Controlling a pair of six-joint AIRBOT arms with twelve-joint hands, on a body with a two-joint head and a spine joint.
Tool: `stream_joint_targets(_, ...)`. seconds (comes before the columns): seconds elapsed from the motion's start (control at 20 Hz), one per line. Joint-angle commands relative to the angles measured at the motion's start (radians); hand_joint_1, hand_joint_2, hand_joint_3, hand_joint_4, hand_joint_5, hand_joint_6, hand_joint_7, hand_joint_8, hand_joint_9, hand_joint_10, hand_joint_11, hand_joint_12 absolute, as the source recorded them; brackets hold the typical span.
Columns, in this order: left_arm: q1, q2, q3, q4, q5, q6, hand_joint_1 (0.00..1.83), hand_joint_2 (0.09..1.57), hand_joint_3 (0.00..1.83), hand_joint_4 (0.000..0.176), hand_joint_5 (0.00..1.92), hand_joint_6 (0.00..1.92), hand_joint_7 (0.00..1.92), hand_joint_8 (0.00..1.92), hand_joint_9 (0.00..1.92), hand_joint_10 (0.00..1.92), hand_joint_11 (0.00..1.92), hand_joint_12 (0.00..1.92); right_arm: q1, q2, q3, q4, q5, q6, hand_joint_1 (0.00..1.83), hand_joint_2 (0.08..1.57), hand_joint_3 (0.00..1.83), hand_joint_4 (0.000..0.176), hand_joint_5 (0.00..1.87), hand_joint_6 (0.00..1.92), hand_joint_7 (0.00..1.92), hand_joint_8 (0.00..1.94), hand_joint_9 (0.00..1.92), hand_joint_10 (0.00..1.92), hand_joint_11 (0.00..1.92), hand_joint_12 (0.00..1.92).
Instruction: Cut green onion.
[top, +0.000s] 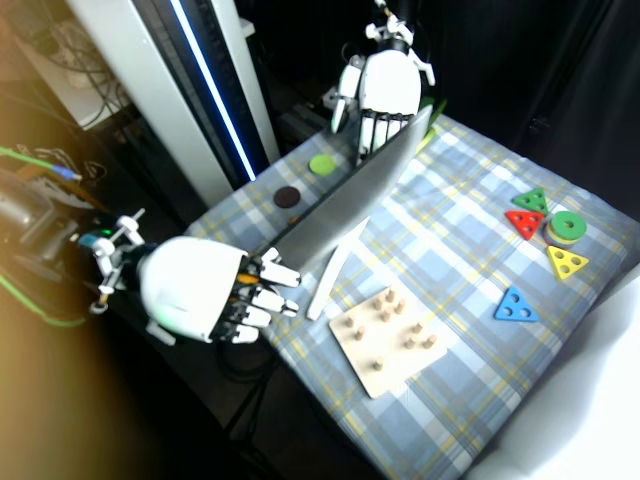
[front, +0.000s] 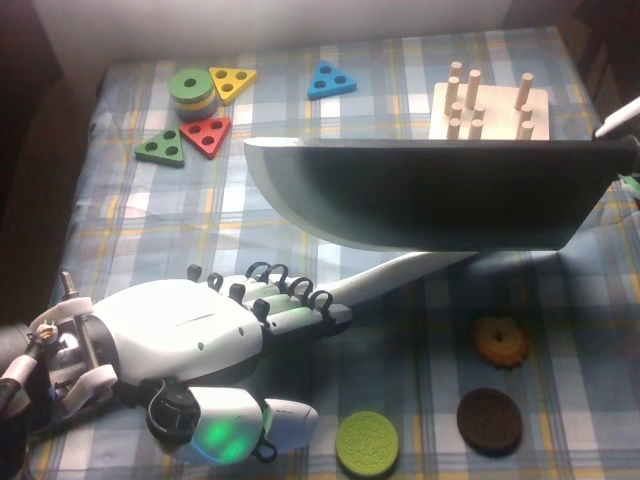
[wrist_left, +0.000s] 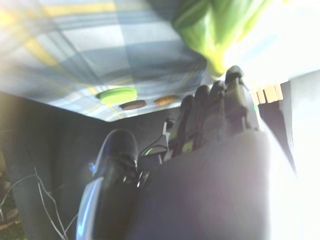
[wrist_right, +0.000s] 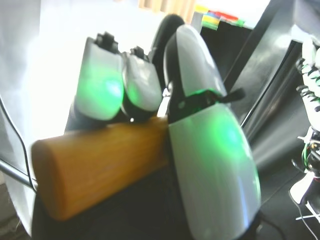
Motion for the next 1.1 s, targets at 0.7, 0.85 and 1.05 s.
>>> stream_joint_targets(0.7, -0.010, 0.016, -0.012, -0.072, -0.222, -0.007, 0.00, 1.34, 0.00, 0.000, 0.00, 0.00, 0.00, 0.00, 0.00, 0.00, 0.00, 0.00, 0.171, -0.003, 0.096, 0.111, 0.199, -0.017, 1.37, 1.21, 0.00, 0.170, 1.06, 1.92, 1.28, 1.94, 1.42, 1.92, 1.49, 1.92)
stream_joint_targets(0.85, -0.010, 0.047, -0.029, -0.101, -0.303, -0.009, 0.00, 1.34, 0.00, 0.000, 0.00, 0.00, 0.00, 0.00, 0.00, 0.00, 0.00, 0.00, 0.202, -0.006, 0.118, 0.120, 0.143, -0.035, 1.35, 1.22, 0.00, 0.150, 0.99, 1.92, 1.20, 1.94, 1.36, 1.92, 1.45, 1.92)
stream_joint_targets(1.05, 0.008, 0.096, -0.052, -0.142, -0.444, -0.038, 0.00, 1.34, 0.00, 0.000, 0.00, 0.00, 0.00, 0.00, 0.00, 0.00, 0.00, 0.00, 0.213, -0.006, 0.138, 0.142, 0.099, -0.049, 1.28, 1.21, 0.00, 0.000, 0.97, 1.92, 1.21, 1.94, 1.38, 1.92, 1.46, 1.92)
